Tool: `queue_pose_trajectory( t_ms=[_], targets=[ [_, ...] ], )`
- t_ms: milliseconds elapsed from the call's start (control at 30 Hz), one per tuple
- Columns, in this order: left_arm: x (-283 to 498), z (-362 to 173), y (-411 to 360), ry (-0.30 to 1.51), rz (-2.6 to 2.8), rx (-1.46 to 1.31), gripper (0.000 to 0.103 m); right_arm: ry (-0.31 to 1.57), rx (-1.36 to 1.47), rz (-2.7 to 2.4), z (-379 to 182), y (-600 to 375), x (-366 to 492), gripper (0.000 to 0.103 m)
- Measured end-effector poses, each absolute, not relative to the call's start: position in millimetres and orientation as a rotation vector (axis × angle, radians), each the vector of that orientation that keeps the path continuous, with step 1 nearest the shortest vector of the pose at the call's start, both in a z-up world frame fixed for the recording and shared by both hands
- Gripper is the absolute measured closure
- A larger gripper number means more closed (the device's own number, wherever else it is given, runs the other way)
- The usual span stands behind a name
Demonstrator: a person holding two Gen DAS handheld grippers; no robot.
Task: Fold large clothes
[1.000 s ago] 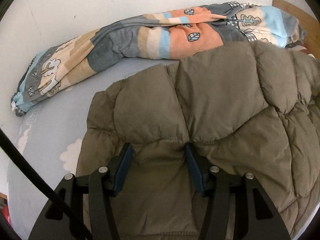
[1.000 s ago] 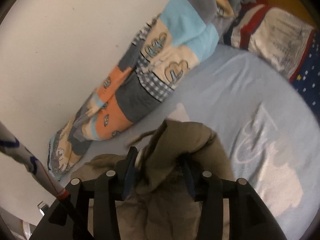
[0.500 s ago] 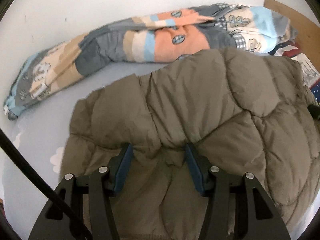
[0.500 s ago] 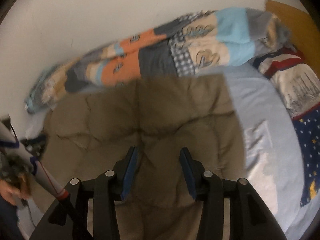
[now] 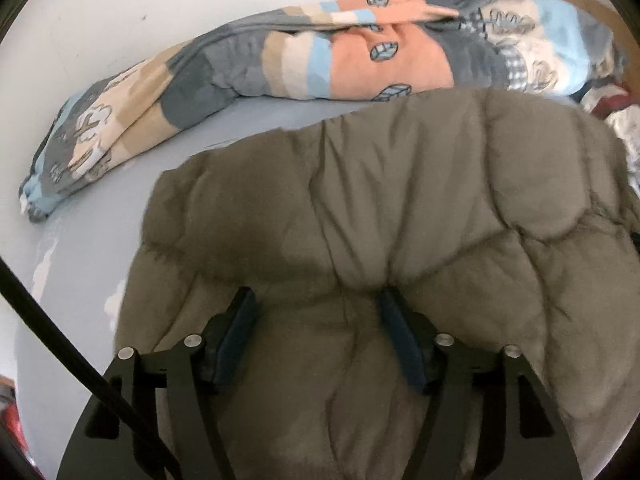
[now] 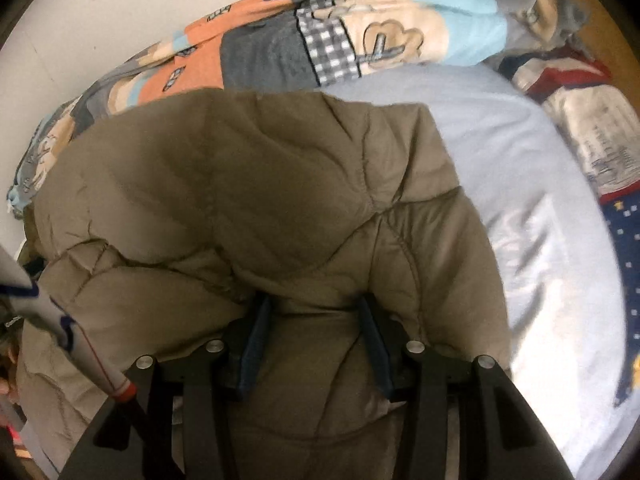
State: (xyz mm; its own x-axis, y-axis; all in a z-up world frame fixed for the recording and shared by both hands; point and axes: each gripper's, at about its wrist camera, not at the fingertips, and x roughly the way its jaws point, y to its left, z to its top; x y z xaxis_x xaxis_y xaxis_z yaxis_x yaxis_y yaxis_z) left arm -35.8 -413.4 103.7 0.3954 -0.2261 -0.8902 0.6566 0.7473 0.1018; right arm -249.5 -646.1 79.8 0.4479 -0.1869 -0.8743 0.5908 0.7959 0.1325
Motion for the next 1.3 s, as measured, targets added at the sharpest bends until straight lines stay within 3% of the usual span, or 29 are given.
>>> queue_pose_trajectory(
  t_ms=[133,367,633,767,1033,1300],
  targets=[
    [-93,148,-371,0.855,-0.648,0.483,0.041,0.879,0.457,-0.47,129,-613,-296,0.054],
    [-165,178,-306,0.864,-0.647,0.39,0.041,0.804,0.557,-0.45,155,-550,-388,0.053],
    [-191,171,-312,0.838,-0.63,0.37,0.041,0.739,0.569,-0.429,170,-482,-380,0.053],
    [-175,148,-322,0.844,-0.595,0.4,0.041,0.718,0.475,-0.425,157,-470,-349,0.053],
    [-138,104,-340,0.981,-0.547,0.409,0.04,0.876,0.468,-0.429,95,-497,-314,0.053],
    [-138,120,-333,0.967,-0.546,0.364,0.041,0.909,0.515,-0.413,82,-505,-307,0.051]
  ],
)
